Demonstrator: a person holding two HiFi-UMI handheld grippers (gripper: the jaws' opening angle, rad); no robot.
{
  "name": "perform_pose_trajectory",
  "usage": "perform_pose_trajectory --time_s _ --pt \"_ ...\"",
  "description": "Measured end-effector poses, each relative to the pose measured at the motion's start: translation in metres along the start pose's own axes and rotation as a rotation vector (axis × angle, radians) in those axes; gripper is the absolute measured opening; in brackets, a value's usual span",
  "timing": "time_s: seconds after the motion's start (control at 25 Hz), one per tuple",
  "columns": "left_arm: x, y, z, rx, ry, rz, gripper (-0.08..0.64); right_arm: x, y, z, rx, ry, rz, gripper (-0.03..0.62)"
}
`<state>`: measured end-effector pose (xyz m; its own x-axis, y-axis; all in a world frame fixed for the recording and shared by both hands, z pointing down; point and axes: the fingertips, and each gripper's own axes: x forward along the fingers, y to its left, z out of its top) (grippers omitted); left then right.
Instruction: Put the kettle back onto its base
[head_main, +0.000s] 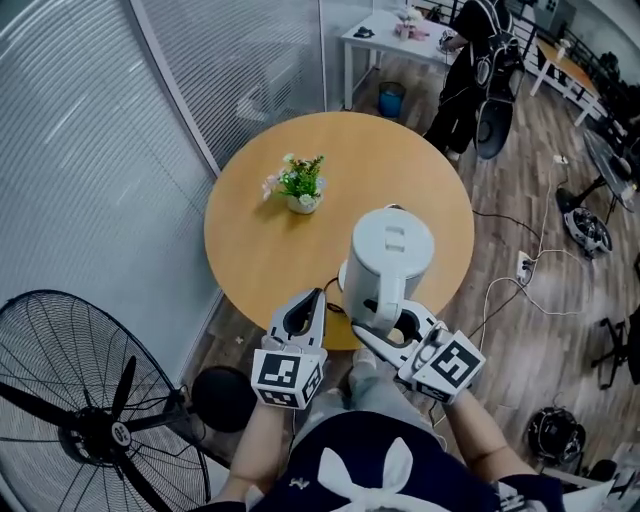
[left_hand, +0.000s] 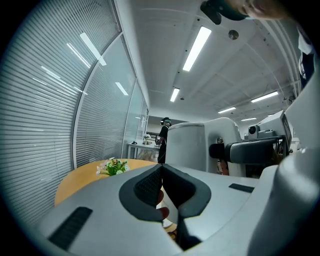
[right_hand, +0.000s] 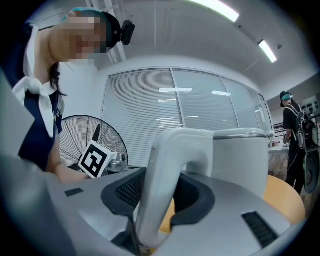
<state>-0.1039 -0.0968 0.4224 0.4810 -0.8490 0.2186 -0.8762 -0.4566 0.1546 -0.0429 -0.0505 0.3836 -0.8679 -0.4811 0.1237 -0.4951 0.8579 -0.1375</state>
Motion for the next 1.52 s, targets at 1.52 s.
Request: perform_pose_trajectory --time_s 1.52 --pt "0.051 0.024 -0.001 0.014 0.069 0.129 0.021 0.055 -0.103 0.000 0.019 0.020 0.113 0.158"
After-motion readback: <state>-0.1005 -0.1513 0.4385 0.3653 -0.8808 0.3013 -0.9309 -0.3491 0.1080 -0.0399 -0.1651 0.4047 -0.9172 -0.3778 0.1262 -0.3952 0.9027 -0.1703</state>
